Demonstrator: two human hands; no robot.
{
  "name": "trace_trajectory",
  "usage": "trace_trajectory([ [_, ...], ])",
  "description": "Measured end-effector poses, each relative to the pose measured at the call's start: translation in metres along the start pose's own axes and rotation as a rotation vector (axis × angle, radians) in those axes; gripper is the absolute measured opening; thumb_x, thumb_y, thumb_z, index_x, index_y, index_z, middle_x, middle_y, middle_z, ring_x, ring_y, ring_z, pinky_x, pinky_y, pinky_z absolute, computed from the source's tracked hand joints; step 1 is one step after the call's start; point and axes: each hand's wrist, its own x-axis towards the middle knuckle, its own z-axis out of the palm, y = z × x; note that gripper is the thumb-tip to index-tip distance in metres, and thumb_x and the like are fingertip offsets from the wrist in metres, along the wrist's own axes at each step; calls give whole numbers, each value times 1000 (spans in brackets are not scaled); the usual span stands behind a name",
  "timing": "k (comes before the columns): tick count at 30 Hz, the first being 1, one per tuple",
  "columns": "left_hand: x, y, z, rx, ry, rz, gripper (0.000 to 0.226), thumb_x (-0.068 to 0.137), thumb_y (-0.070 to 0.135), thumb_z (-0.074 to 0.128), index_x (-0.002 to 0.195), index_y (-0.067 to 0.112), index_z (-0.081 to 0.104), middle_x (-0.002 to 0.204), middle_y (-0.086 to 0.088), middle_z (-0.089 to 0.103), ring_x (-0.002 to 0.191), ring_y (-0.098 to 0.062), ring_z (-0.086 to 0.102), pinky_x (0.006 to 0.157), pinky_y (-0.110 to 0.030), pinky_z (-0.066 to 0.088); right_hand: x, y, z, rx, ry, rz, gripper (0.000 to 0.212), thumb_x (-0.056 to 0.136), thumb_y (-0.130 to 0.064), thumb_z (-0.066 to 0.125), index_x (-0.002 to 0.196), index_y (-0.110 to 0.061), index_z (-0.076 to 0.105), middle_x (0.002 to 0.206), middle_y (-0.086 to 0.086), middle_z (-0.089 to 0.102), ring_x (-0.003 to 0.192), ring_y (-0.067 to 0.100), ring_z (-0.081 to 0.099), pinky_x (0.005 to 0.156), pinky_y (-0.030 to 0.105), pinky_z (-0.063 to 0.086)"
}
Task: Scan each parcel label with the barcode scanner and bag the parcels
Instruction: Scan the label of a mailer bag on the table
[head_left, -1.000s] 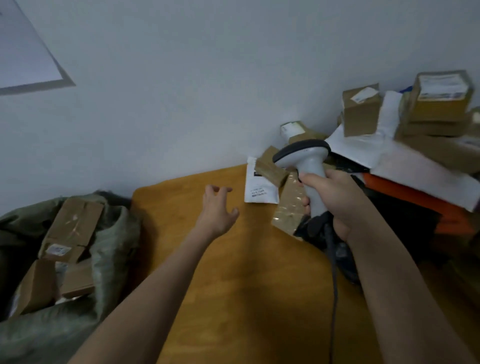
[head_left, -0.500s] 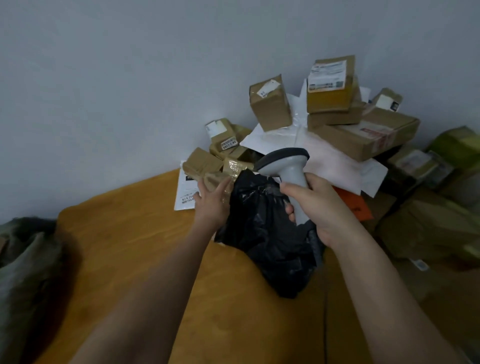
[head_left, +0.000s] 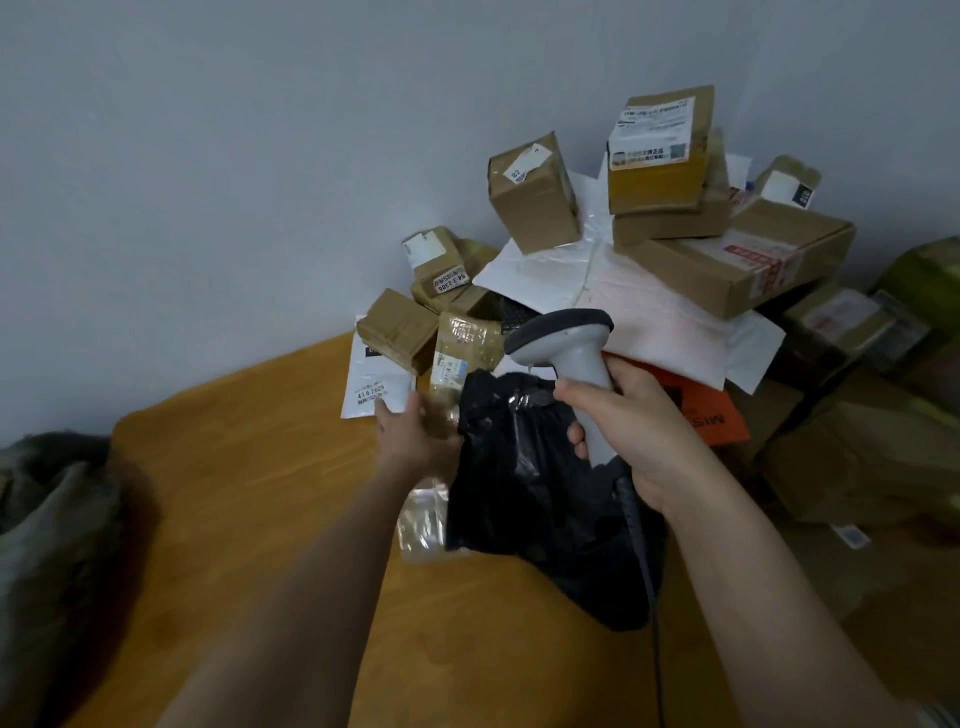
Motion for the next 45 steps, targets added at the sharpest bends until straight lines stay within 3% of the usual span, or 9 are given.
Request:
trace_trajectory([
  [3,-20,-34,17,79,-118,-80,45,76,39,80,102,18,49,141,-15,34,138,-35,25,104,-39,40,1,2,10,-18,-7,14,16,93,-17,63,107,-10,61,77,7,56,53,9,54,47,24,45],
  [8,-42,-86,28,-146,-181,-183,42,79,39,78,86,13,46,85,0,48,82,-16,45,57,-25,33,4,13,32,-29,-4,52,17,93,-16,63,108,-10,60,74,6,54,51,10,53,44,24,43],
  [17,-53,-165,-13,-211,28,-377,41,89,42,66,88,7,44,81,-10,49,80,-28,51,67,-37,41,1,46,85,-53,-89,141,19,92,-15,63,110,-14,59,79,8,56,56,12,54,48,25,45],
  [23,-79,-224,-48,-360,118,-650,52,95,40,57,123,-1,39,119,-23,47,113,-45,49,72,-52,49,-1,98,145,-111,-187,293,34,91,-12,62,122,-21,50,90,10,58,56,13,54,49,26,46],
  [28,-93,-251,-61,-560,110,-602,60,100,27,51,151,25,19,151,-21,30,131,-43,37,97,-55,43,-12,139,188,-170,-273,418,45,94,-10,58,135,-21,43,89,8,59,55,11,55,47,23,45],
  [34,-111,-269,-68,-297,36,-435,52,100,37,46,149,35,30,156,-13,7,137,-38,28,107,-53,39,-17,157,221,-134,-335,495,60,95,-11,58,146,-26,29,99,8,57,60,12,54,53,26,47],
  [39,-125,-277,-58,238,-33,-244,136,54,91,55,154,25,-9,160,2,-18,149,-27,-3,117,-55,0,-19,164,235,-108,-294,476,49,93,-10,60,135,-25,38,101,10,56,60,13,54,54,28,47],
  [42,-122,-272,-51,412,-76,-122,149,49,88,64,151,21,-21,161,-1,-11,149,-26,-4,117,-54,-7,-21,160,240,-78,-281,469,48,93,-9,59,132,-26,38,99,11,56,61,14,53,53,28,46],
  [45,-116,-261,-54,364,-78,-126,136,60,68,74,153,23,-15,156,-5,8,144,-29,13,120,-52,10,-19,150,243,-53,-245,432,53,92,-7,59,137,-24,38,97,10,57,59,14,53,51,27,46],
])
